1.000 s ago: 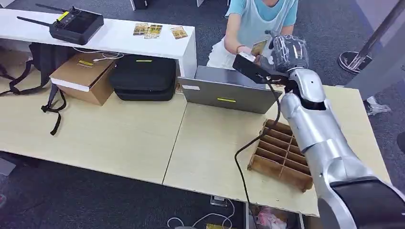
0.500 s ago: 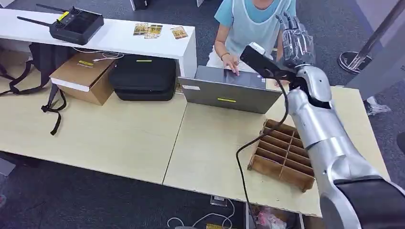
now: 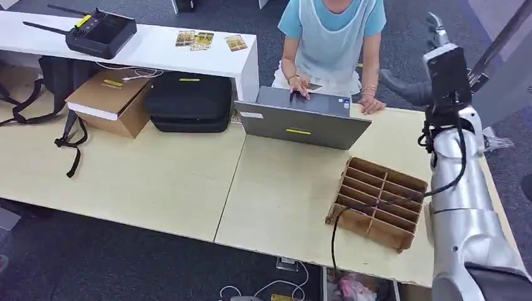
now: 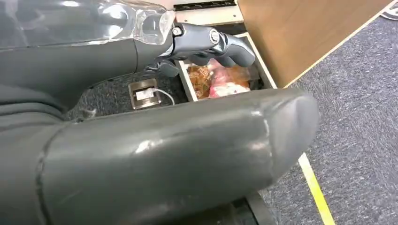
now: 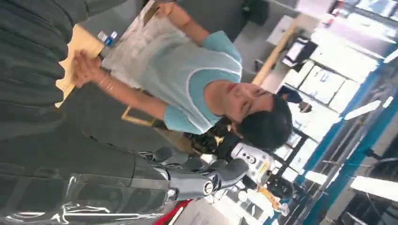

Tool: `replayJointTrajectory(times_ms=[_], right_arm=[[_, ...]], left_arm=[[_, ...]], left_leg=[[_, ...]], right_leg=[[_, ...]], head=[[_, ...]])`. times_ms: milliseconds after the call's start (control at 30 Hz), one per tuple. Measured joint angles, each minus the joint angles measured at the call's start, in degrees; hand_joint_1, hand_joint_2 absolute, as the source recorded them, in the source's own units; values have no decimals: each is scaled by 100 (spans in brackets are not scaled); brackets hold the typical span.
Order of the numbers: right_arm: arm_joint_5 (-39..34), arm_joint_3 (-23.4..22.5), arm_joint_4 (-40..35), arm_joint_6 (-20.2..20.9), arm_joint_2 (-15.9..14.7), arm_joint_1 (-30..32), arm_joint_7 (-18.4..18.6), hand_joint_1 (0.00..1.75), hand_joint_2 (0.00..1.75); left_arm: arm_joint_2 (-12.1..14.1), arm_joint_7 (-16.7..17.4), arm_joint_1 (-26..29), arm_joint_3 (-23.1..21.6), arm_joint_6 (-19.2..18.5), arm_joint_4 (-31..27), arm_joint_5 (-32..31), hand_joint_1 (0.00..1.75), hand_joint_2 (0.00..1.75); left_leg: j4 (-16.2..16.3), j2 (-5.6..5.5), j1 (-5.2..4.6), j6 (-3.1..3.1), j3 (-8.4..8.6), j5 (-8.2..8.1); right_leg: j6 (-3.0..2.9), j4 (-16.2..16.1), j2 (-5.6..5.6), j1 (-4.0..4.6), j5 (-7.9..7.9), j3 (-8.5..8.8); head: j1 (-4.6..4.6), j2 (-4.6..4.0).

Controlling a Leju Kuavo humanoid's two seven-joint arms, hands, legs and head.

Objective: Pass the card to the sensor for recognition and then transmit it.

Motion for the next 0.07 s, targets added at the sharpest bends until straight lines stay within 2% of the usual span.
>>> replayJointTrajectory(times_ms=[67], right_arm=[[-289, -183, -276, 113, -154, 241, 11, 0, 175]], left_arm=[[-15, -26, -3, 0, 0, 35, -4, 0, 0]], left_leg=[[0, -1, 0, 0, -3, 0]], right_leg=[[0, 0, -2, 0, 0, 0]], head=[[-2, 0]])
